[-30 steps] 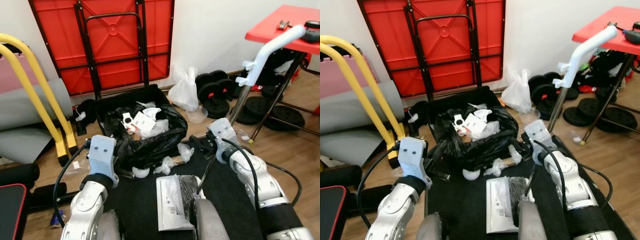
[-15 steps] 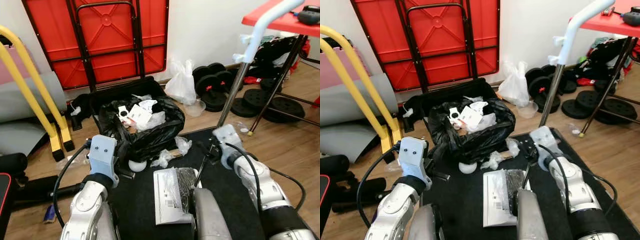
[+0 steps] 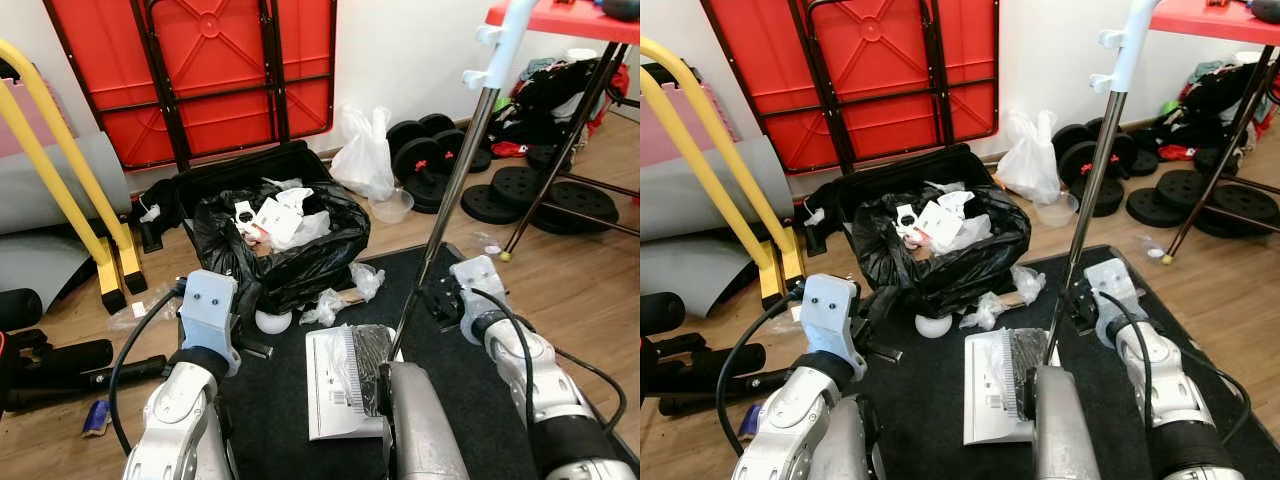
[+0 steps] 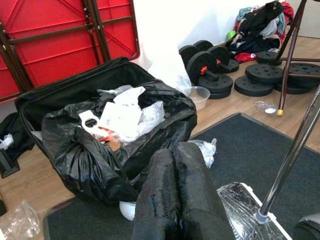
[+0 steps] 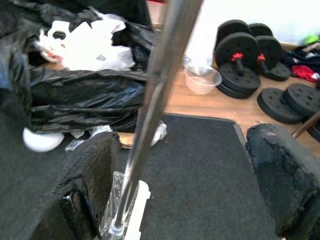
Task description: Sweep floor
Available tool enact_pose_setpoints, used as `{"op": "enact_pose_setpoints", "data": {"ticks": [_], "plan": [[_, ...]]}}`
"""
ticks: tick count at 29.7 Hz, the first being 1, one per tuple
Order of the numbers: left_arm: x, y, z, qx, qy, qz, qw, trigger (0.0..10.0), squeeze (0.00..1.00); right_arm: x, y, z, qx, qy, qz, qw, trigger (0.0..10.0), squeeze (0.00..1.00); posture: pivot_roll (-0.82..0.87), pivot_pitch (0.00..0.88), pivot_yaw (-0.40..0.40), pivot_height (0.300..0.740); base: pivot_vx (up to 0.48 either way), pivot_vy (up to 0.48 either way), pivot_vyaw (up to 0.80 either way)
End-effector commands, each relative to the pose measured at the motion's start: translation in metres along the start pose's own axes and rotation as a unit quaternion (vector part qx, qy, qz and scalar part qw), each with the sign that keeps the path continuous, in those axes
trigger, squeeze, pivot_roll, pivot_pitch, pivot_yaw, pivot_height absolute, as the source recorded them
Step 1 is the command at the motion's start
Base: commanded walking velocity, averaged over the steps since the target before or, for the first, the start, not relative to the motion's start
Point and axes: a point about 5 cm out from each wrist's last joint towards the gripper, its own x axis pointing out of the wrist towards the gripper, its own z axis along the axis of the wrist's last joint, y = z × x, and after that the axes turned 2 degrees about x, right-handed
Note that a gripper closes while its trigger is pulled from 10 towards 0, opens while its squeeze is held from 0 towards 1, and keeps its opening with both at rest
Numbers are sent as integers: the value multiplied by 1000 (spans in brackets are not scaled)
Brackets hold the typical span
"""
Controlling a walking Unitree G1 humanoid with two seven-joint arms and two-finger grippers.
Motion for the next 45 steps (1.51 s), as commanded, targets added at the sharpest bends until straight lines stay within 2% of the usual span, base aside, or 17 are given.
{"op": "enact_pose_setpoints", "data": {"ticks": [1,3,7,16,18,24,27,31,32,33,34,35,45], "plan": [[-2,1,0,6,2,3,1000,10000,0,3,-2,2,27,-14,1,1000,10000,0,-109,0,4,430,0,0,0],[-3,-1,0,8,3,-1,1000,10000,0,8,-6,0,90,-15,0,996,10000,0,-107,0,7,430,0,0,0],[-5,-2,1,9,3,-4,1000,10000,0,12,-4,-5,125,-5,-2,992,10000,0,-99,0,4,430,0,0,0],[-12,-4,3,8,7,-8,1000,10000,0,21,-5,-6,144,-5,-19,989,10000,0,-72,3,12,430,0,0,0],[-18,-5,5,7,10,-10,1000,10000,0,28,-3,3,145,-20,-15,989,10000,0,-61,33,19,430,0,0,0],[-25,-5,8,5,13,-11,1000,10000,0,35,0,17,145,-40,-5,989,10000,0,-46,66,27,430,0,0,0],[-34,-6,11,3,19,-17,1000,10000,0,46,1,38,155,-70,-10,985,10000,0,-31,95,37,430,0,0,0],[-35,-6,12,3,21,-19,1000,10000,0,49,2,43,161,-77,-11,984,10000,0,-23,104,41,430,0,0,0],[-36,-6,12,3,22,-20,1000,10000,0,50,3,44,163,-79,-10,983,8667,0,-23,104,41,430,0,0,0],[-36,-6,12,3,22,-20,1000,10000,0,50,3,44,163,-79,-10,983,8667,0,-23,104,41,430,0,0,0],[-36,-6,12,3,23,-20,1000,10000,0,51,5,44,162,-80,-8,983,3451,0,-22,105,39,430,0,0,0],[-36,-7,13,3,24,-20,999,10000,0,51,6,42,152,-76,-8,985,0,0,-23,104,36,430,0,0,0],[-34,-7,14,2,27,-17,999,10000,0,45,-4,26,83,-48,-33,995,0,0,-33,101,34,430,0,0,0]]}}
